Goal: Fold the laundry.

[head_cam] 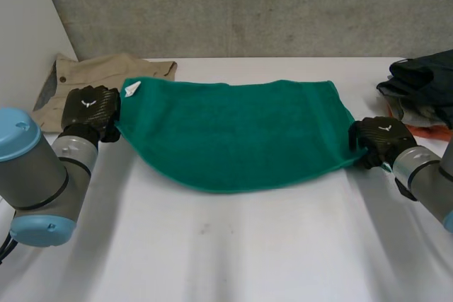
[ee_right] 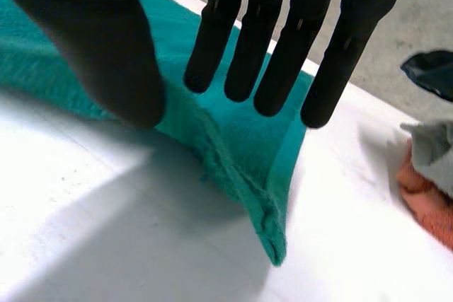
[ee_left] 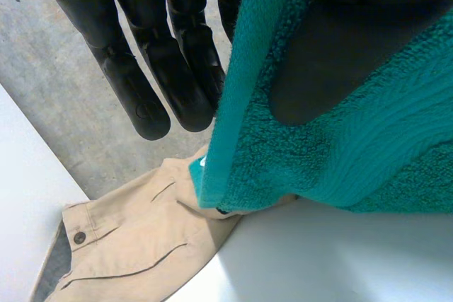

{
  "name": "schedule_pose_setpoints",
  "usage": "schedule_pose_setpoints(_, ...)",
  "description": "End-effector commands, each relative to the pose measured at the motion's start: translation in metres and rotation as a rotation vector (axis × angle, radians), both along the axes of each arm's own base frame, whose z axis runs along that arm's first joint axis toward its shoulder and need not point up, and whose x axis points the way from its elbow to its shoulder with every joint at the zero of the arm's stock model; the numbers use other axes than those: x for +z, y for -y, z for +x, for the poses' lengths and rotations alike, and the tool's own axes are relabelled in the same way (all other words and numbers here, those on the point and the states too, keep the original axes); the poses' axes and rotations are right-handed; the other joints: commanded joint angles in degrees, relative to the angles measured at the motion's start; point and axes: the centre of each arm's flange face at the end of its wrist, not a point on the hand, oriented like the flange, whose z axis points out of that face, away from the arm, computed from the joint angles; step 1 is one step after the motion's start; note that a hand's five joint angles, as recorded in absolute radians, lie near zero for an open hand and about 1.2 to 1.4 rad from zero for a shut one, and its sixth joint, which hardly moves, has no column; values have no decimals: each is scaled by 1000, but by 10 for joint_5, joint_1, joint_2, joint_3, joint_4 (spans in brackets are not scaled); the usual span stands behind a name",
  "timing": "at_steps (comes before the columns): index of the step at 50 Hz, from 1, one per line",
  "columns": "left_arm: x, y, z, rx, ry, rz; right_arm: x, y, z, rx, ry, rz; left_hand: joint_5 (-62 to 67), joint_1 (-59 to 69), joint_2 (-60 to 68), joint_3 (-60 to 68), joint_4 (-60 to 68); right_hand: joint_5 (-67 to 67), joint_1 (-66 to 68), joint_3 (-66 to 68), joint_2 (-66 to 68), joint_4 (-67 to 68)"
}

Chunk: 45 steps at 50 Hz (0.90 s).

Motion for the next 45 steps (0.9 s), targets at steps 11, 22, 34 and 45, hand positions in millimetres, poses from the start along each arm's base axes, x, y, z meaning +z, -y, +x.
schedule_pose_setpoints(11, 1, -1, 0, -1, 1, 3, -20, 6, -12, -25, -100, 114, 138, 136, 112, 114, 111, -5, -10, -10, -6, -11)
schedule_pose_setpoints(22, 5, -3, 0, -1, 3, -4, -25, 11, -18, -40, -139, 115, 138, 136, 112, 114, 111, 318, 312, 312, 316, 311)
schedule_pose_setpoints(34, 44, -73, 15, -23, 81, 163, 58, -33, -47, 20, -477, -43, 138, 136, 112, 114, 111, 318, 312, 312, 316, 311)
schedule_pose_setpoints(45, 15, -165, 37, -194, 421, 504, 49, -94, -92, 207, -848, 284, 138, 136, 112, 114, 111, 318, 312, 312, 316, 311)
